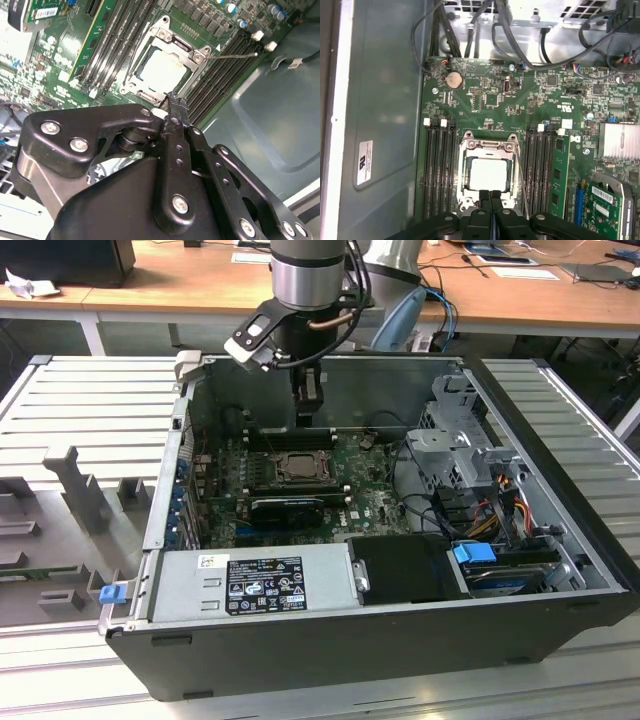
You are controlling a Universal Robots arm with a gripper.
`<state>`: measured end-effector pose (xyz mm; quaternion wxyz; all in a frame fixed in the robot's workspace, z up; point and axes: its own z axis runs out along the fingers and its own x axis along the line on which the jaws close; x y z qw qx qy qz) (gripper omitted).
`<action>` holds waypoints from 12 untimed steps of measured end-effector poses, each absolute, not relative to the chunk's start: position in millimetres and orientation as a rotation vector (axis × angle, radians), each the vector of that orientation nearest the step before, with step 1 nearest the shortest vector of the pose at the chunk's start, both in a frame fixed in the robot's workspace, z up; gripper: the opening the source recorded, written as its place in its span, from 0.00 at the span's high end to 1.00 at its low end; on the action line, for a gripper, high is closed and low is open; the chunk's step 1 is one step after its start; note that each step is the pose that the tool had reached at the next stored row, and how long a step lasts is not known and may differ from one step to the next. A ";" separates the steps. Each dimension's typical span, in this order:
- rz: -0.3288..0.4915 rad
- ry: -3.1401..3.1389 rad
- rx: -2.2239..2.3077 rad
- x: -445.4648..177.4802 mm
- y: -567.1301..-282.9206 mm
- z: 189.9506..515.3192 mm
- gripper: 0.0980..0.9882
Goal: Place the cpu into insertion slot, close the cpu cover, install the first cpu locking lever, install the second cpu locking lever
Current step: 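Install the first cpu locking lever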
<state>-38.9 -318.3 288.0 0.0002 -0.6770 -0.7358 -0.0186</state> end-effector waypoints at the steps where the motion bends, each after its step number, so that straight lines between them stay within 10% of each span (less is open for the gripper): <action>1: -0.059 -2.324 -2.112 -38.9 -318.3 287.9 0.99; 12: -0.059 -2.385 -2.041 -38.8 -318.3 286.6 0.99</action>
